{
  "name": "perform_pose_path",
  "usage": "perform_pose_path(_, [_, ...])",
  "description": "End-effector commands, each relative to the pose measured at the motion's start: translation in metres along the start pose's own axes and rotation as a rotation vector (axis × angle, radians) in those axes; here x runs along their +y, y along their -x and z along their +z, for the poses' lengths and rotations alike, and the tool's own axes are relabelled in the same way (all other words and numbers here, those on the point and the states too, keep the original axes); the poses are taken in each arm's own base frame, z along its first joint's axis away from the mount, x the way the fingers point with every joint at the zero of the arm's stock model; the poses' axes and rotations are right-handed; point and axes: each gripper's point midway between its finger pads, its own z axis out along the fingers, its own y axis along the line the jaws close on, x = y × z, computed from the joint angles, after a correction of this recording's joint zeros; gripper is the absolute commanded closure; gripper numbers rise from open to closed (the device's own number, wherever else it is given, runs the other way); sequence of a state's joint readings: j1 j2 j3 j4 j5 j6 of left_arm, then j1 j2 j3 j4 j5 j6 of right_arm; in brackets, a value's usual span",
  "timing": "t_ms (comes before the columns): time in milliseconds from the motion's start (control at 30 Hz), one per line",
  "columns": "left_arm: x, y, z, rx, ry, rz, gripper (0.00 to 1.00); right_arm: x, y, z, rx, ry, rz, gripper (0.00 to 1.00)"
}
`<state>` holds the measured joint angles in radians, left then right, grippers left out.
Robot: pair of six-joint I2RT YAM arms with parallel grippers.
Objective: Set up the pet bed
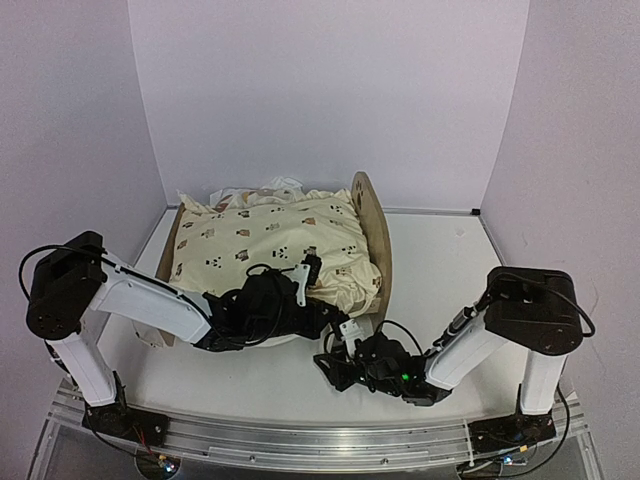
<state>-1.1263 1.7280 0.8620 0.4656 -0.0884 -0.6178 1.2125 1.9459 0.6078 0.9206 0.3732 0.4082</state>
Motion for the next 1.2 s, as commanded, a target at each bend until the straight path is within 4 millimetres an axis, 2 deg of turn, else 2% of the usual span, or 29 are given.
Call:
perform_pose_path(0, [-0.014,0.023,-0.011,-0.066,-0.050,0.002,1.00,0.001,0.015,0.004,-0.065,-0.025,-0.017,0.85])
perform_pose_path(67, [-0.015,0.024,-0.012,-0.067,-0.049,0.004,1.00,-0.008,0.015,-0.002,-0.076,-0.064,-0.017,0.99])
perform_pose_path(333, [-0.016,0.034,-0.016,-0.078,-0.026,0.020,1.00,-0.035,0.015,-0.038,-0.098,-0.132,-0.004,1.00])
perform_pose_path(600, [-0.031,0.048,-0.010,-0.068,-0.039,0.052,1.00,-0.057,0.020,-0.067,-0.134,-0.202,-0.030,1.00])
perform_pose_path(733, [-0.037,0.070,-0.016,-0.115,-0.009,0.087,1.00,-0.068,0.021,-0.077,-0.142,-0.247,-0.041,1.00])
perform_pose_path(900, [-0.058,0.107,-0.016,-0.154,0.012,0.139,1.00,-0.080,0.015,-0.082,-0.134,-0.297,-0.041,1.00])
perform_pose_path(1167, [-0.081,0.138,-0.002,-0.191,-0.003,0.190,1.00,-0.099,0.004,-0.089,-0.131,-0.379,-0.029,1.00])
